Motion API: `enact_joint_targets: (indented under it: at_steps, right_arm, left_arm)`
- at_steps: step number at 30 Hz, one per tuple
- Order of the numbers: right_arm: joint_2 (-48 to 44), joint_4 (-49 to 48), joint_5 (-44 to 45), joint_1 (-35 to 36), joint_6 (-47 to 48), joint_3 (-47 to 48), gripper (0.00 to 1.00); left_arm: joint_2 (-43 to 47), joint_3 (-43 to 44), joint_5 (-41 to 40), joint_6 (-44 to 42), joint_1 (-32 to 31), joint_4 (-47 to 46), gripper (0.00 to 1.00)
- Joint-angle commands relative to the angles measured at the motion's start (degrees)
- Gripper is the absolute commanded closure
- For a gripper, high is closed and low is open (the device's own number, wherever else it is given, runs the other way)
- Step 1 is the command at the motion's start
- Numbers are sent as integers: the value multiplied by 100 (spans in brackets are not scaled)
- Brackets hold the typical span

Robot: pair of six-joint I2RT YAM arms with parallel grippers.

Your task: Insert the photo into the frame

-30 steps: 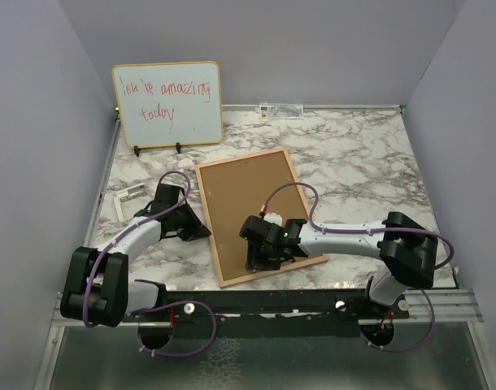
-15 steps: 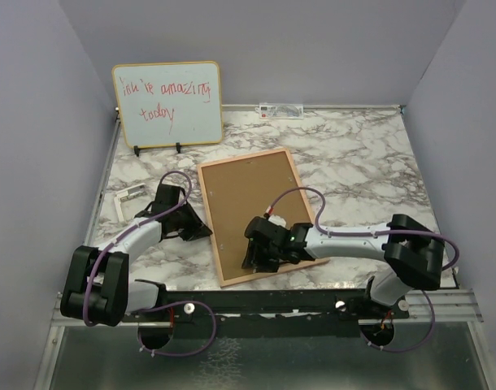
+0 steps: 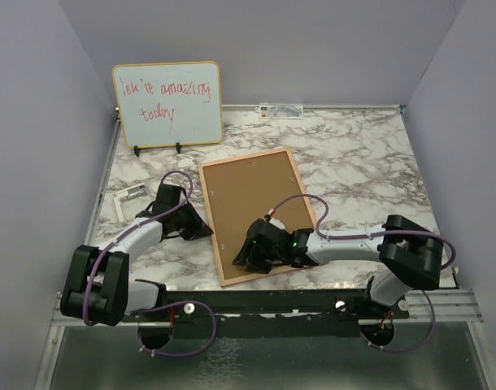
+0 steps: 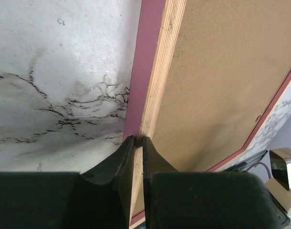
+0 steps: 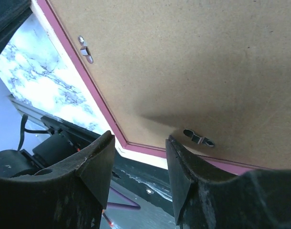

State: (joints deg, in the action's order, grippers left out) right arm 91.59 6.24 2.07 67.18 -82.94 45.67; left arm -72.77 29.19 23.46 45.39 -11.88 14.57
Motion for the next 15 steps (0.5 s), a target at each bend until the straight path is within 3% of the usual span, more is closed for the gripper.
enact_joint_targets:
  at_steps: [1, 9, 15]
  right_arm:
    - [-214, 65, 256, 41, -181, 4, 49]
    - [-654, 1170, 949, 5, 693, 355, 47]
    - [-54, 1462, 822, -90, 1197, 765, 46]
  left_arm:
    - [-89, -9, -107, -102, -70, 168, 86]
    - [-96, 65, -503, -309, -76, 382, 68]
    - [-273, 81, -497, -438, -69, 304, 66]
